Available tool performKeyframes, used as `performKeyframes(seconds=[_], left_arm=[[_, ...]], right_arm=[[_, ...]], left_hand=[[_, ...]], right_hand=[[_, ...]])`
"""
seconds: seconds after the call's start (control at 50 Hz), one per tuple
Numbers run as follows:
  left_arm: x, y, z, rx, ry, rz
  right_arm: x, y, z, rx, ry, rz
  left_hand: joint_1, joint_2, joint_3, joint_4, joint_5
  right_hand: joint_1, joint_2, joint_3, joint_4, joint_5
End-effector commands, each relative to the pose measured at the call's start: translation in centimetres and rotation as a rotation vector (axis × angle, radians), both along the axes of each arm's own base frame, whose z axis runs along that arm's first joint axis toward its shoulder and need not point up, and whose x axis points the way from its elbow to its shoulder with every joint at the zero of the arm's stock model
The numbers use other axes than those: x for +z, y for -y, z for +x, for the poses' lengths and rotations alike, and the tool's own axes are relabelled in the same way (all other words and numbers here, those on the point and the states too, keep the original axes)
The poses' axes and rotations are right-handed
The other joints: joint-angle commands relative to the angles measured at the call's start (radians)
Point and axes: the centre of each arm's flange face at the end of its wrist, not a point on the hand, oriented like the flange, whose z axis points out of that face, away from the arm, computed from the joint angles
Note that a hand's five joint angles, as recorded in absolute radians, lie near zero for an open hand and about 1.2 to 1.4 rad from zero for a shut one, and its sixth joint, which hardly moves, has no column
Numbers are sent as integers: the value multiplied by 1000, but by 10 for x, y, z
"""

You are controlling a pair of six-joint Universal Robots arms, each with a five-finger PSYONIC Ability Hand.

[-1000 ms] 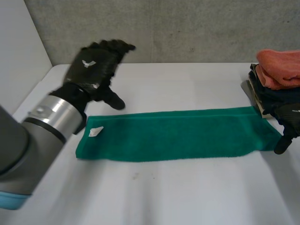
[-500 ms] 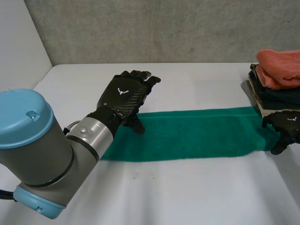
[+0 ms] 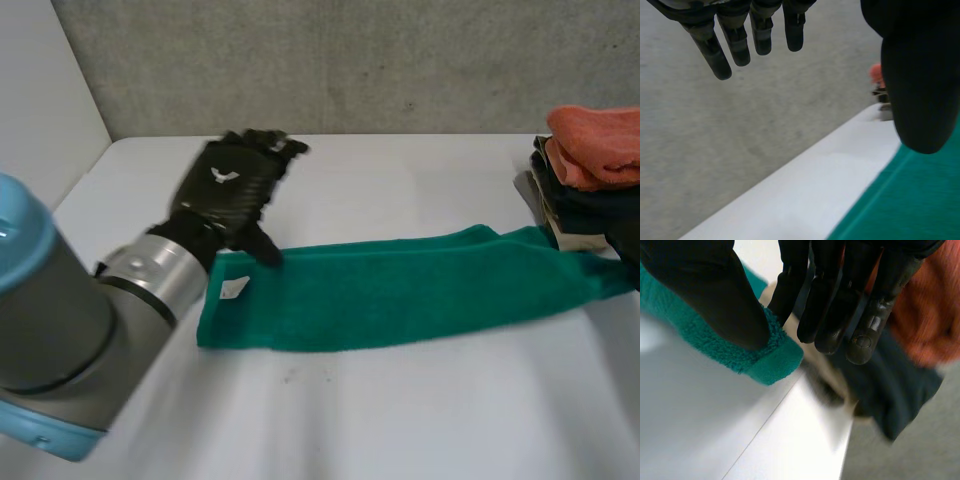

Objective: Fold the laundry.

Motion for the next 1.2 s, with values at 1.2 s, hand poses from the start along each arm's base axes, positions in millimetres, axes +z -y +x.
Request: performKeyframes(seconds=[1.2], left_arm=[[-126,79,-27,118,271,137]], right_arm=[[-36,-134,217,453,369,274]], left_hand=[[151,153,149,154,122]], right_hand=[[-393,-587,-596,-599,-572]])
